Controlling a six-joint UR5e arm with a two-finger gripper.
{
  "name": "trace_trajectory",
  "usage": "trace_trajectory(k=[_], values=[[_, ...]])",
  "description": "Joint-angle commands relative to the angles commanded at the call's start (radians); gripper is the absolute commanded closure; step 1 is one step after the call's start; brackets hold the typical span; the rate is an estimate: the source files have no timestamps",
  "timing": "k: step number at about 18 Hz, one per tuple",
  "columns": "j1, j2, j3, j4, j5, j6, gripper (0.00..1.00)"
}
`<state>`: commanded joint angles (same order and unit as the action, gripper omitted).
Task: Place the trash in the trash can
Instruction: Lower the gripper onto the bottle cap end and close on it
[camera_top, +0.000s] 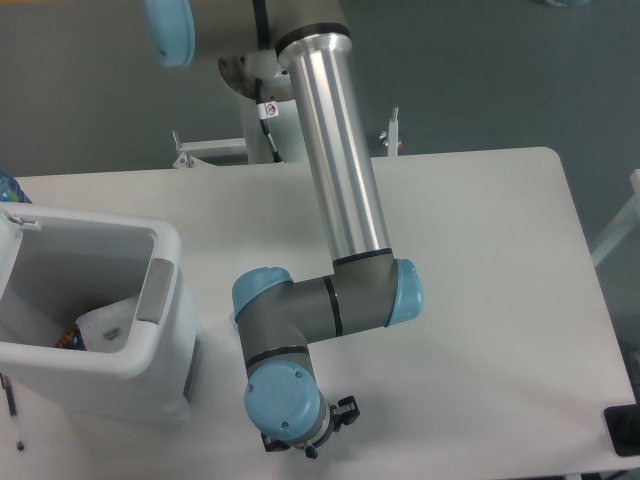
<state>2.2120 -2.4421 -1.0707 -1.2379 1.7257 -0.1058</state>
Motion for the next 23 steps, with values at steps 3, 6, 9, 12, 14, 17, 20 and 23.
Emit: trace_trajectory(k=[3,6,9,12,14,17,20,23], values=[[0.0,0.011,-0.005,0.0,-0.002,0.005,0.93],[0.0,0.021,-0.005,-0.003,-0.006,0.012,0.97],[0.0,0.049,-0.005,-0.002,-0.014,0.023,0.98],[0.018,0.077,-0.005,0.0,-0.017,0.093,0.98],[0.041,0.097,-0.005,0.032,-0.024,0.112,0.98],[0.063,0.109,0.005,0.112,-0.055,0.124,0.98],[0.072,0.129,0.011,0.187,-0.057,0.167,0.98],[0.1,0.169,0.011,0.247,-0.115,0.172,0.98]])
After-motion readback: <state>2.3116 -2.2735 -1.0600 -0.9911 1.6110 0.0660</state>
